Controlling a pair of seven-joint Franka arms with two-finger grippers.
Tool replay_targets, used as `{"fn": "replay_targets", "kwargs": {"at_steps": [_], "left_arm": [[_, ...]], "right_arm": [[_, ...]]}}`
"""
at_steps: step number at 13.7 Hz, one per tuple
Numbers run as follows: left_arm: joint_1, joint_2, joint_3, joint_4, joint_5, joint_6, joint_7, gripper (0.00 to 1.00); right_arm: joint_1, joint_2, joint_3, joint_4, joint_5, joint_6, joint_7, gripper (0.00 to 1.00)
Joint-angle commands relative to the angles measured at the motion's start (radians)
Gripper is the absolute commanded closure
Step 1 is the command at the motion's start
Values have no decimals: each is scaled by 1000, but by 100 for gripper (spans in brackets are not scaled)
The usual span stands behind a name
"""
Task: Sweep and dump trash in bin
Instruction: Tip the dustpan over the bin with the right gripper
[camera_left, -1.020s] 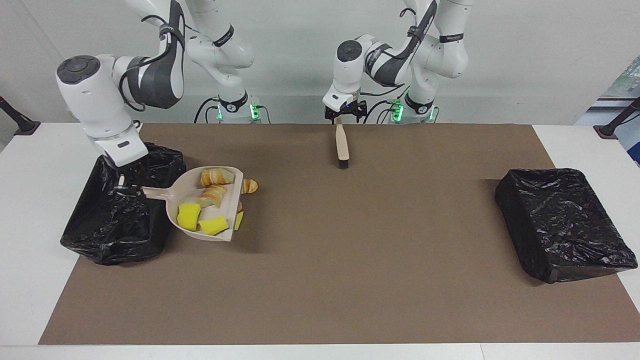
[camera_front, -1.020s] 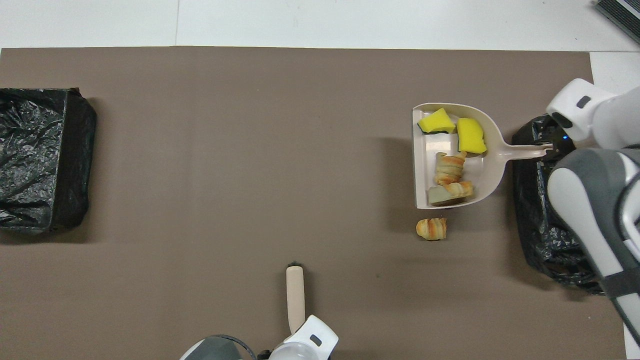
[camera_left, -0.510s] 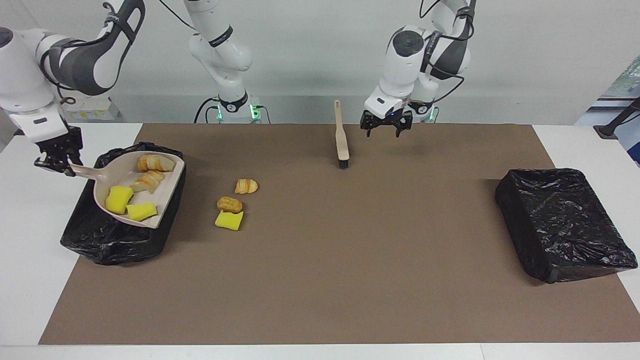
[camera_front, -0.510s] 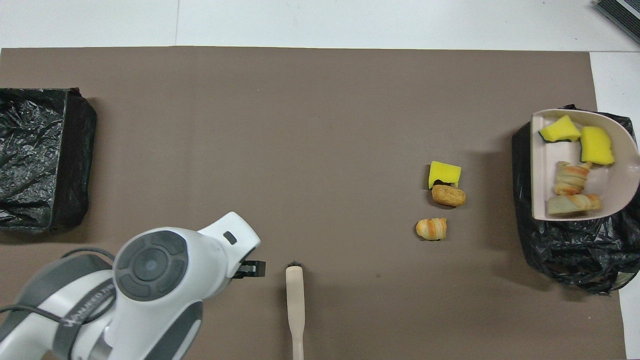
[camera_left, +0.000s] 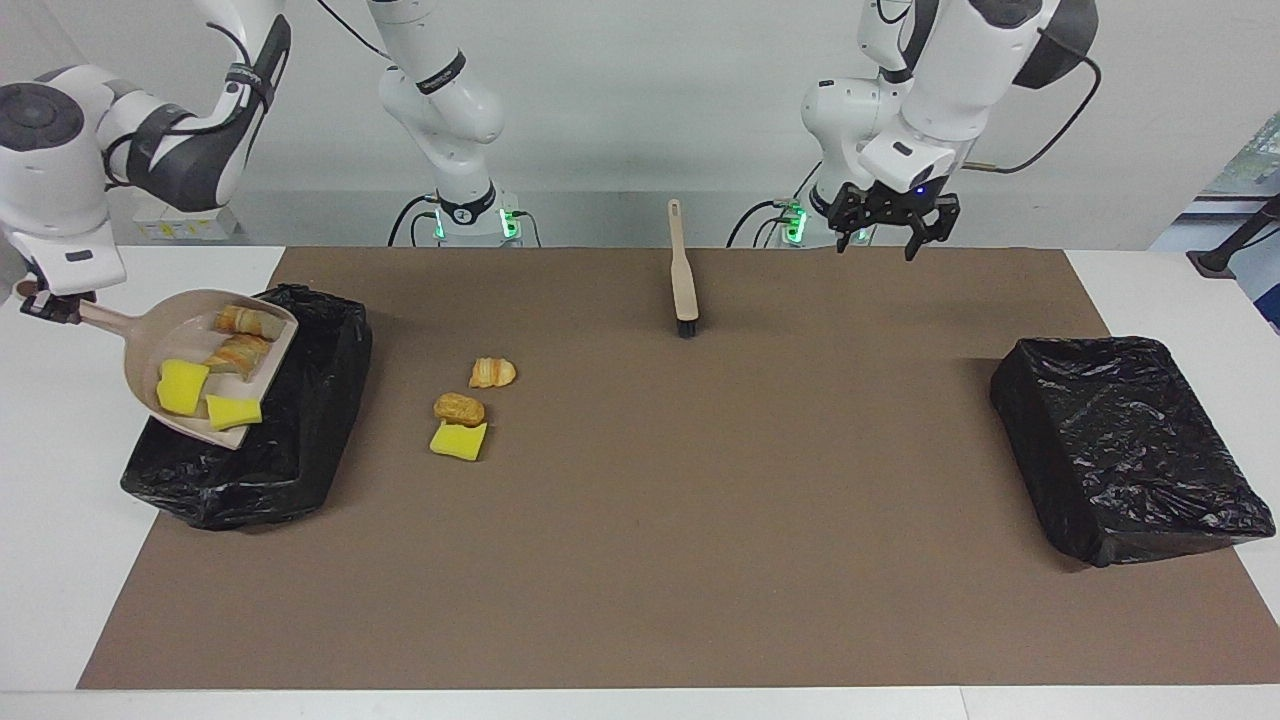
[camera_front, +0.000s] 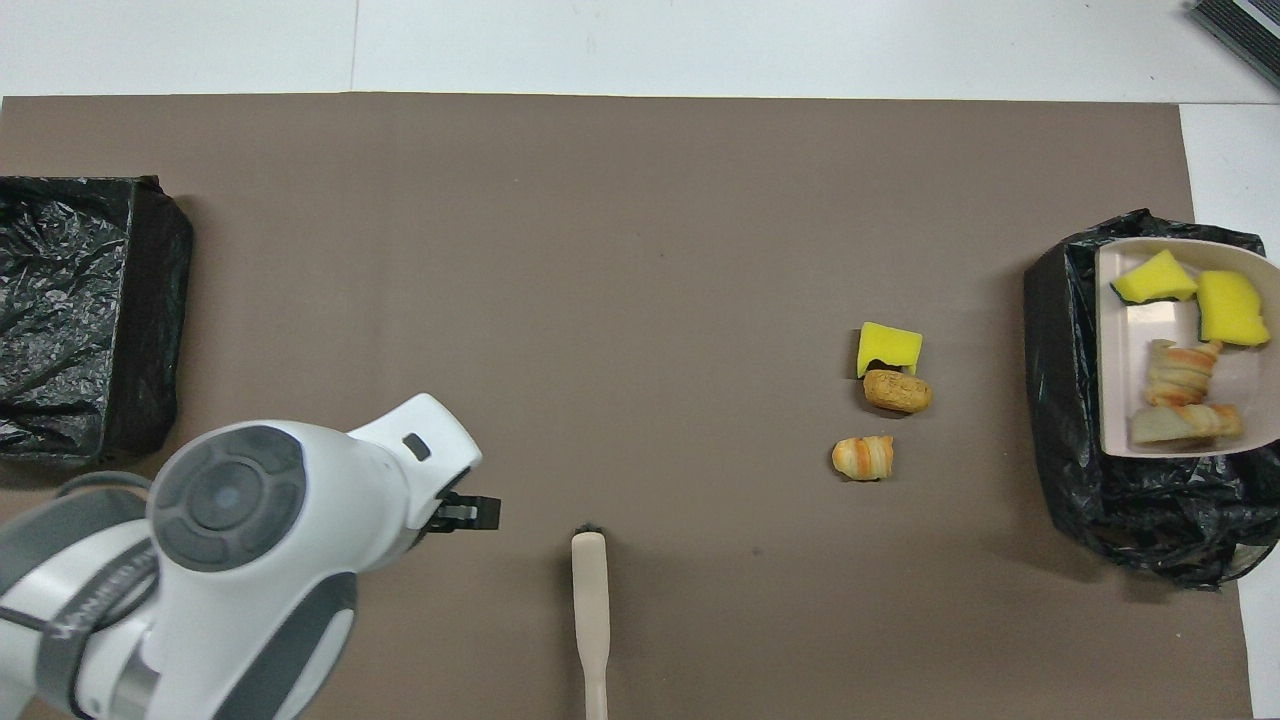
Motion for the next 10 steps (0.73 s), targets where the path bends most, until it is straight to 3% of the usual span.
{"fn": "replay_targets", "kwargs": {"at_steps": [1, 5, 10], "left_arm": [[46, 37, -8, 128, 15, -102, 84, 0], [49, 106, 16, 261, 18, -148, 96, 0], [49, 197, 47, 418, 15, -227, 95, 0]], "right_arm": [[31, -23, 3, -25, -105, 2, 55, 100], [26, -52, 0, 46, -124, -57, -60, 100], [25, -101, 7, 49, -143, -65, -144, 100]]}}
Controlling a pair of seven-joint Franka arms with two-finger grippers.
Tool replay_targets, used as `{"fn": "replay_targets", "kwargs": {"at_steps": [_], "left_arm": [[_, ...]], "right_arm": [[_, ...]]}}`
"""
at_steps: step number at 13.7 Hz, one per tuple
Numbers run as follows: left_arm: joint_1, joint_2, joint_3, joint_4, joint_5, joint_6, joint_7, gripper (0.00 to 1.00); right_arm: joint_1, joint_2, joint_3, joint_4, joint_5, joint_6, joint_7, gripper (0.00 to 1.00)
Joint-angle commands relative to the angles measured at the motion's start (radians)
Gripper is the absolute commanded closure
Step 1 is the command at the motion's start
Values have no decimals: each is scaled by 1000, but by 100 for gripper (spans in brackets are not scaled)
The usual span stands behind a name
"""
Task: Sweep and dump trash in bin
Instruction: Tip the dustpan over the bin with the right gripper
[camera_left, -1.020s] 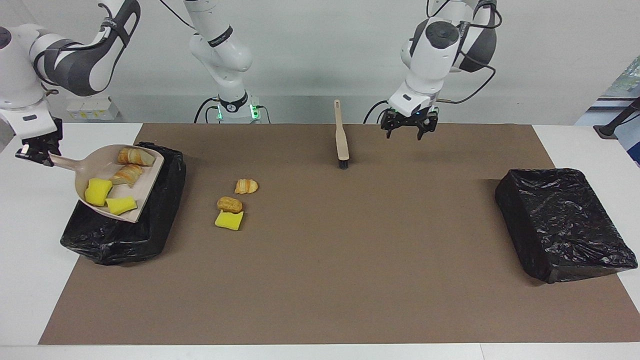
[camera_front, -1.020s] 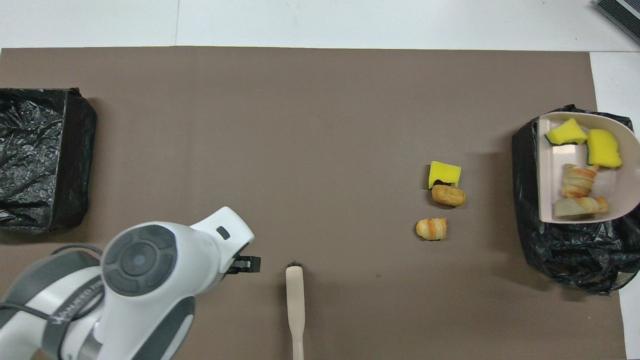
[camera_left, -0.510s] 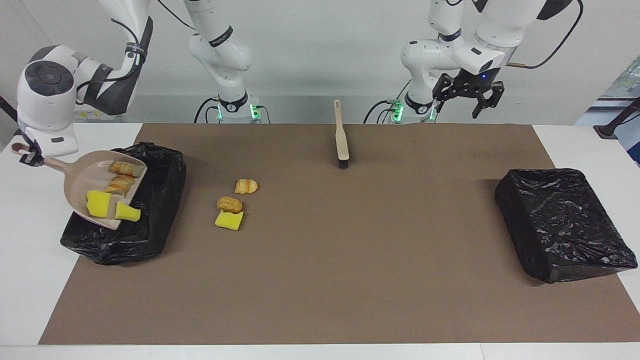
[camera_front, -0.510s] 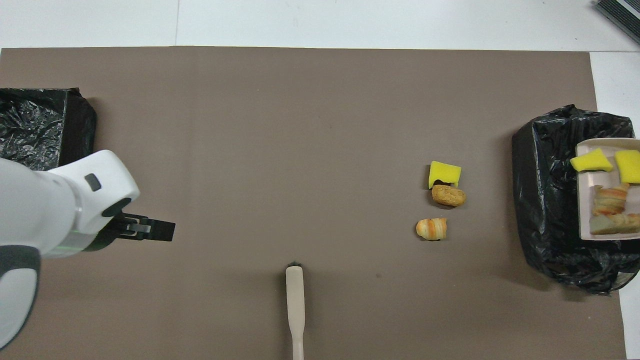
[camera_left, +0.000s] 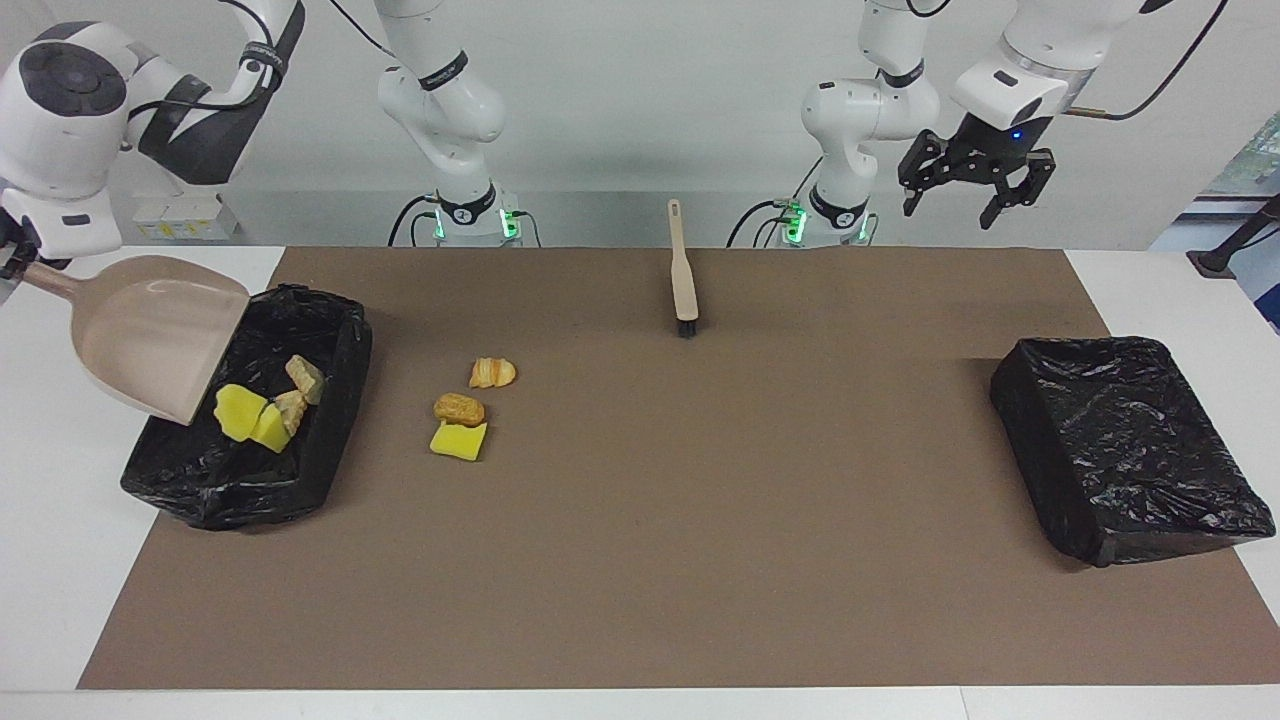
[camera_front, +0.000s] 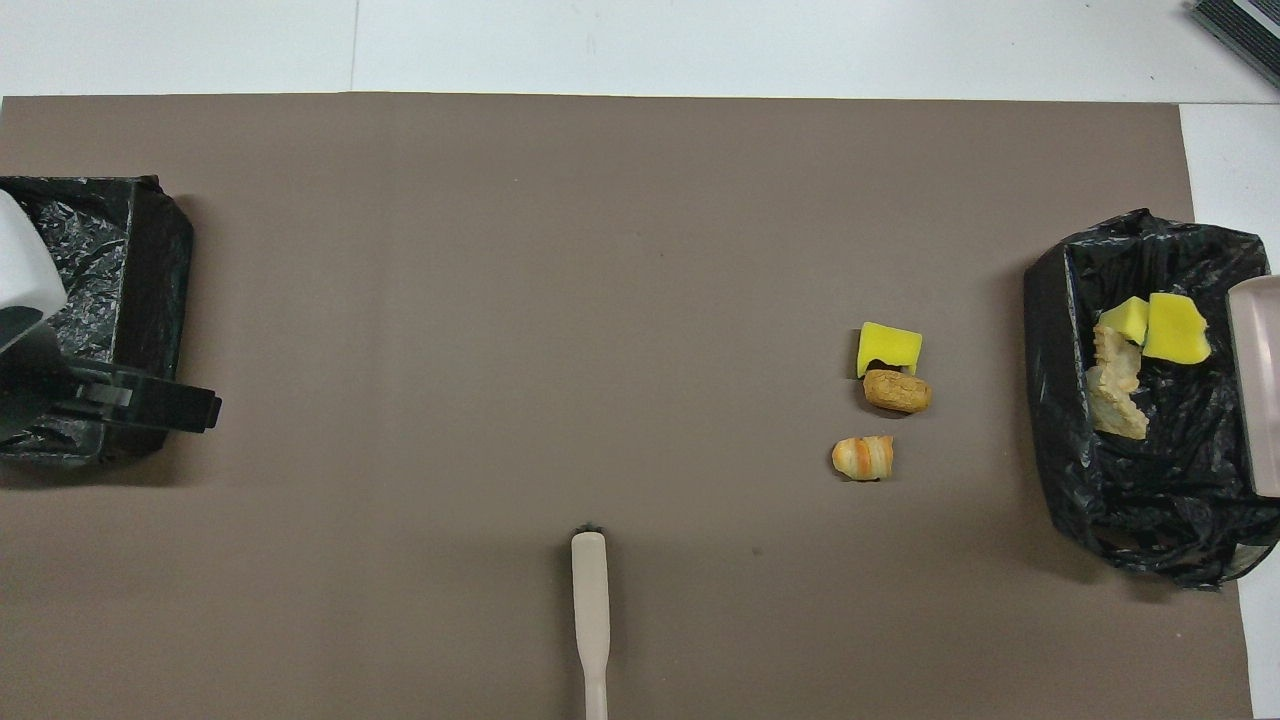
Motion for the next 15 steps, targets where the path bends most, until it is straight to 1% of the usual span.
{"fn": "replay_targets", "kwargs": {"at_steps": [1, 3, 4, 5, 6, 9, 12, 13, 15], "left_arm": [[14, 55, -3, 87, 19, -47, 15, 0], [8, 41, -6, 80, 56, -34, 15, 0], [11, 36, -4, 71, 53, -38, 15, 0], [12, 33, -3, 63, 54, -47, 13, 0], [14, 32, -1, 61, 54, -46, 13, 0], [12, 32, -1, 61, 54, -46, 12, 0], [12, 35, -1, 64, 54, -33, 15, 0], [11, 36, -1, 66, 56, -33, 16, 0], [9, 38, 0, 69, 57, -33, 40, 0]], "right_arm": [[-5, -11, 11, -10, 5, -12, -25, 100], [-5, -10, 9, -12, 135, -11, -25, 100], [2, -10, 9, -15, 193, -12, -16, 100], [5, -10, 17, -15, 224, -12, -7, 100], [30, -8, 26, -15, 246, -17, 30, 100], [123, -8, 27, -24, 325, -63, 186, 100], [215, 15, 27, -26, 381, -99, 389, 100], [241, 20, 27, -35, 411, -107, 451, 100], [315, 23, 27, -76, 477, -109, 638, 100]]}}
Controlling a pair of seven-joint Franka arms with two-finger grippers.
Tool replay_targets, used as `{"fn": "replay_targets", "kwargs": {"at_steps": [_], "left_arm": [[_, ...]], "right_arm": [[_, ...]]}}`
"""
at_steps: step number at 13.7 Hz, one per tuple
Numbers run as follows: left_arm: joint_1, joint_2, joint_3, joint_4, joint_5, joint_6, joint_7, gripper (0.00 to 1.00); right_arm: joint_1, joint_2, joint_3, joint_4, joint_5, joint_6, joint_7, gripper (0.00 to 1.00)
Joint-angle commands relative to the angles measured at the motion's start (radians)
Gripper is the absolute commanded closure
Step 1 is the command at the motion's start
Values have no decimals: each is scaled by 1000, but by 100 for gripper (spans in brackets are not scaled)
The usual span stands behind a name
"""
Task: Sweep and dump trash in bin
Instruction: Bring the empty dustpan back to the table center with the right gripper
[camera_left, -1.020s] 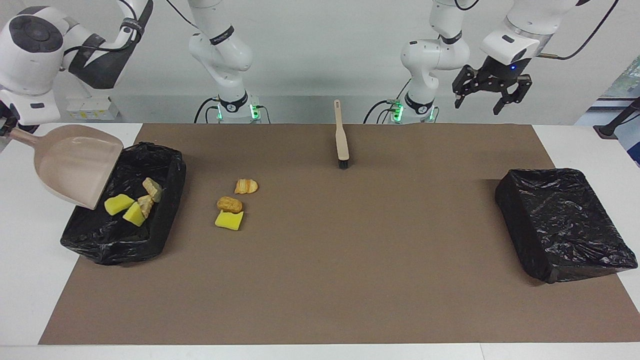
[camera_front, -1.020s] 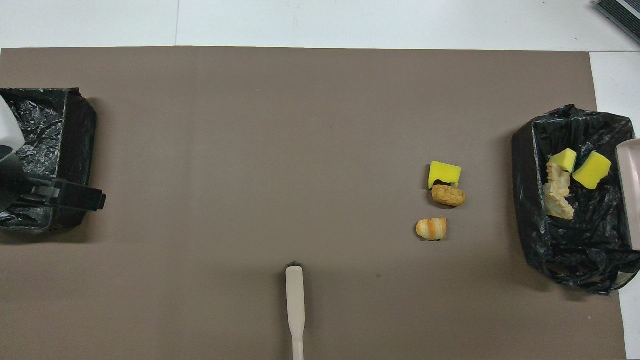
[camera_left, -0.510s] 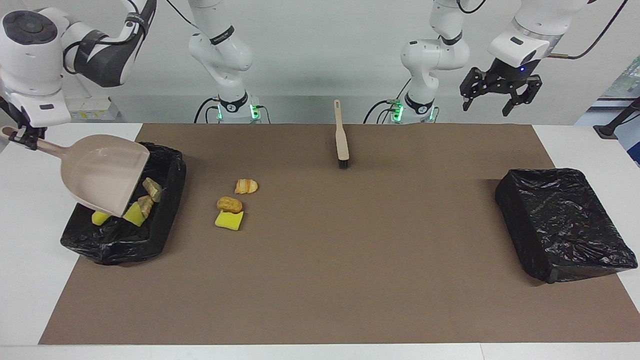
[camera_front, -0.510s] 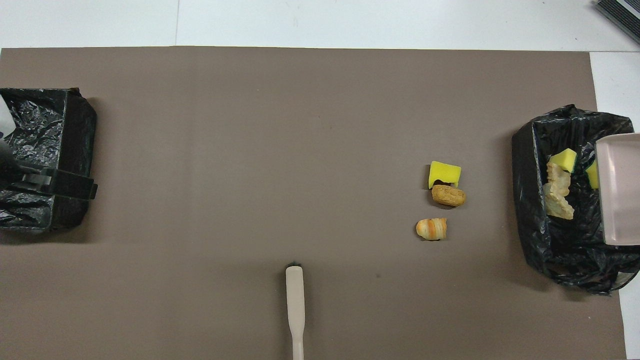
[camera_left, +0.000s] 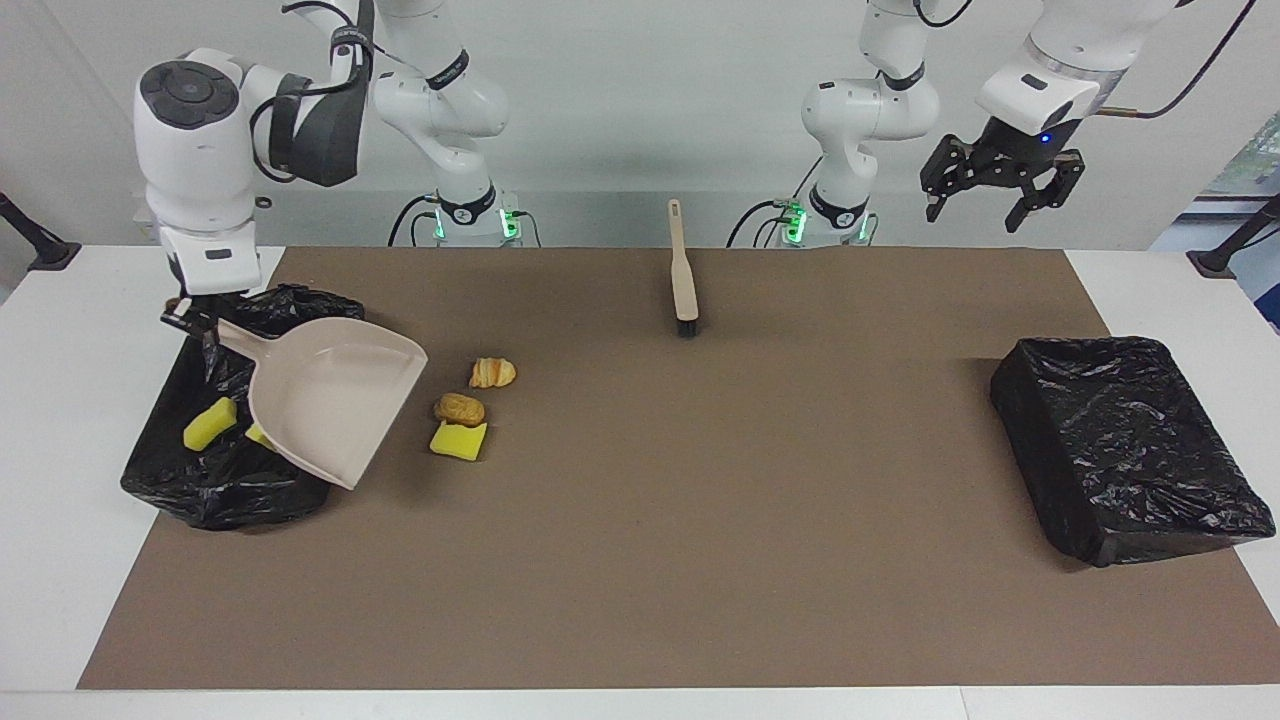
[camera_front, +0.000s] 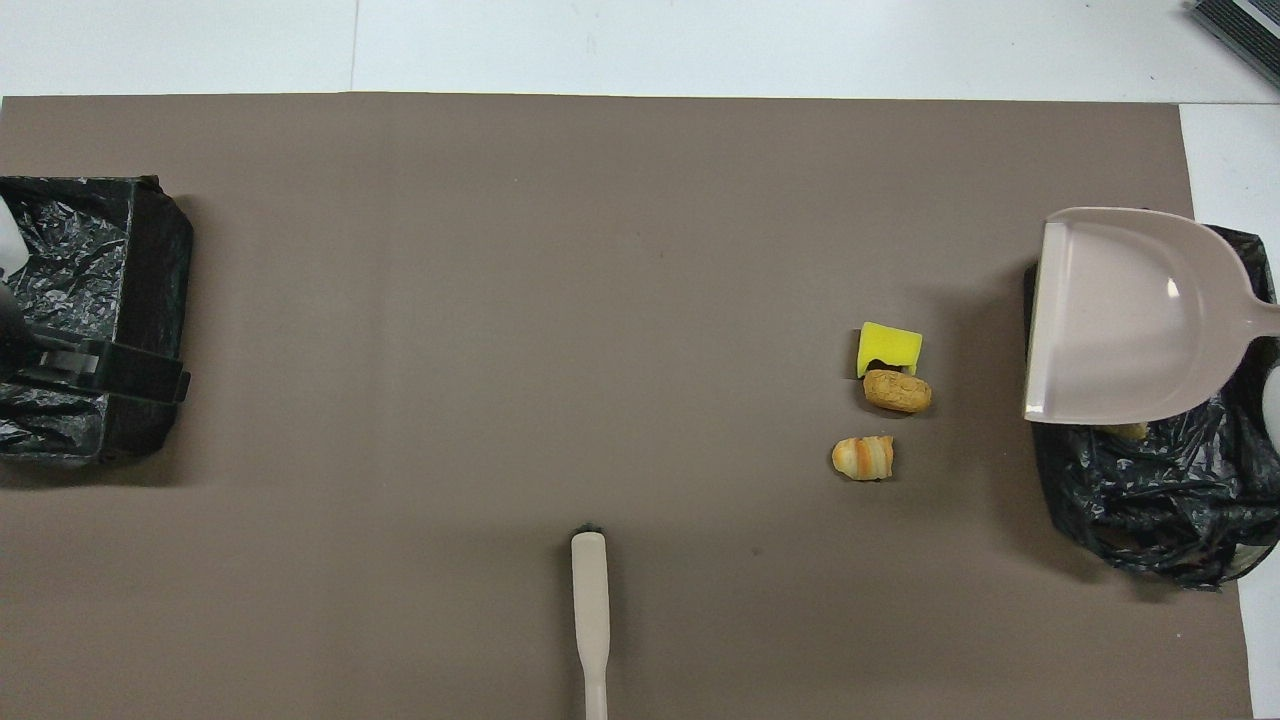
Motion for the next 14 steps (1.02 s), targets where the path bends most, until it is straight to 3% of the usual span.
{"fn": "replay_targets", "kwargs": {"at_steps": [1, 7, 14], "left_arm": [[9, 5, -3, 21, 21, -16, 48, 0], [-11, 2, 42, 18, 17, -13, 50, 0], [3, 0, 42, 13, 14, -11, 42, 0]], "right_arm": [[81, 4, -1, -51, 83, -7, 242, 100], [305, 82, -1, -49, 238, -7, 787, 100], [564, 220, 0, 33, 301, 19, 1373, 100]]}}
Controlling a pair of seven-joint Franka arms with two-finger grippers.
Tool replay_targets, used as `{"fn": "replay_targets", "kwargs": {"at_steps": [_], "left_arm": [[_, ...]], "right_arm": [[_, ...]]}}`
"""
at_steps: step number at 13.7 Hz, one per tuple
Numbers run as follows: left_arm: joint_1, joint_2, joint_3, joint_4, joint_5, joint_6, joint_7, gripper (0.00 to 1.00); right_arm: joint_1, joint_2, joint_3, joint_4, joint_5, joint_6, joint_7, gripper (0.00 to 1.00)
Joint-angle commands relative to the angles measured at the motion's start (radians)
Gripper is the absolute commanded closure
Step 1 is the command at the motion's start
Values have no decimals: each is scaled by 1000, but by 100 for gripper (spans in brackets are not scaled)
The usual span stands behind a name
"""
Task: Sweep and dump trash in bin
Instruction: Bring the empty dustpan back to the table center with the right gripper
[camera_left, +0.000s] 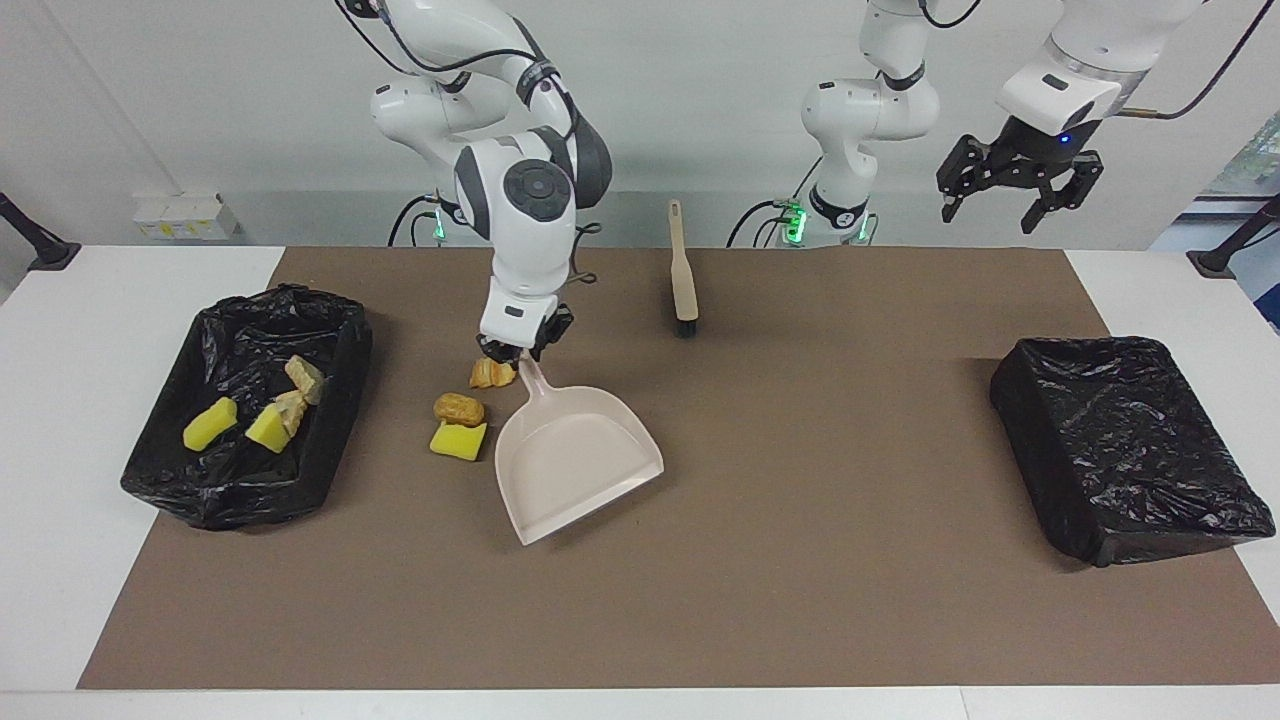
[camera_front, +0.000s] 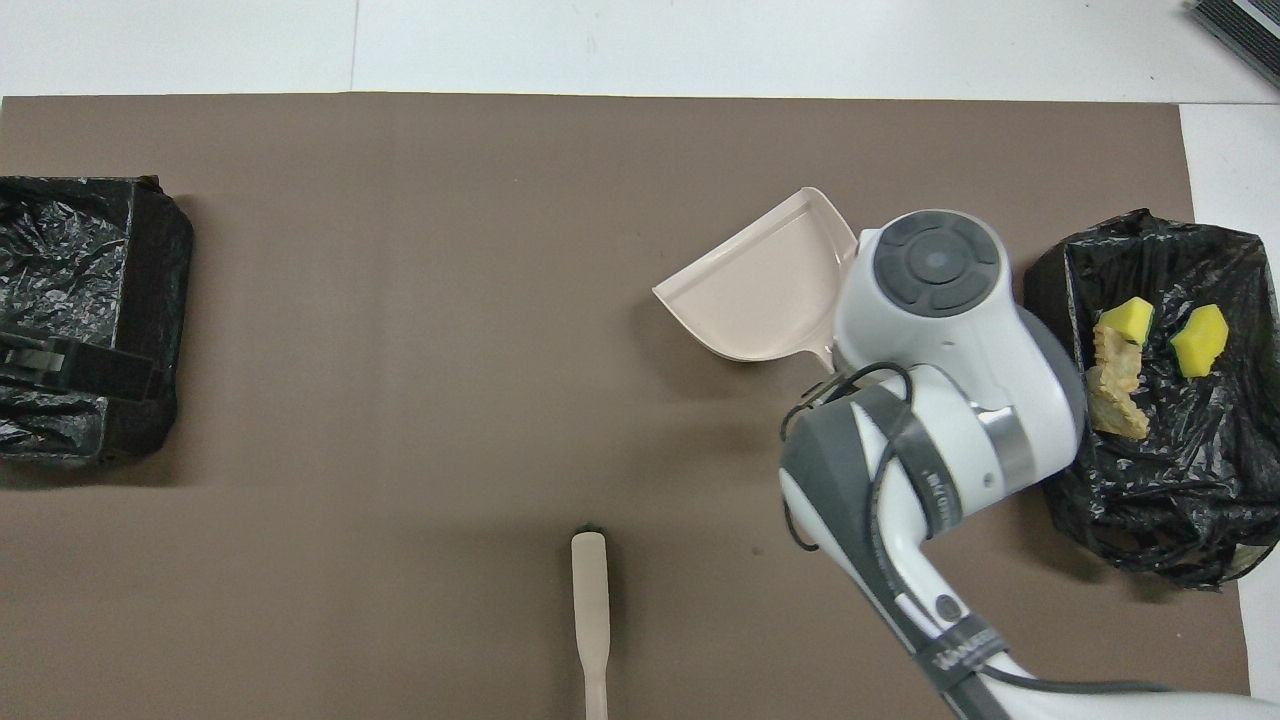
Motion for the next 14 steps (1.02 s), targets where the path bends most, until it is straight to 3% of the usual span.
{"fn": "replay_targets", "kwargs": {"at_steps": [1, 7, 10, 14], "left_arm": [[6, 0, 4, 13, 13, -15, 4, 0], [4, 0, 4, 13, 13, 8, 2, 0], [3, 0, 4, 13, 15, 6, -2, 0], [3, 0, 4, 13, 13, 6, -4, 0]], "right_arm": [[66, 82, -7, 85, 35, 2, 178, 100], [186, 257, -6, 236, 110, 78, 500, 100], [212, 269, -4, 253, 195, 137, 573, 100], [220, 264, -4, 253, 215, 140, 633, 100]]}}
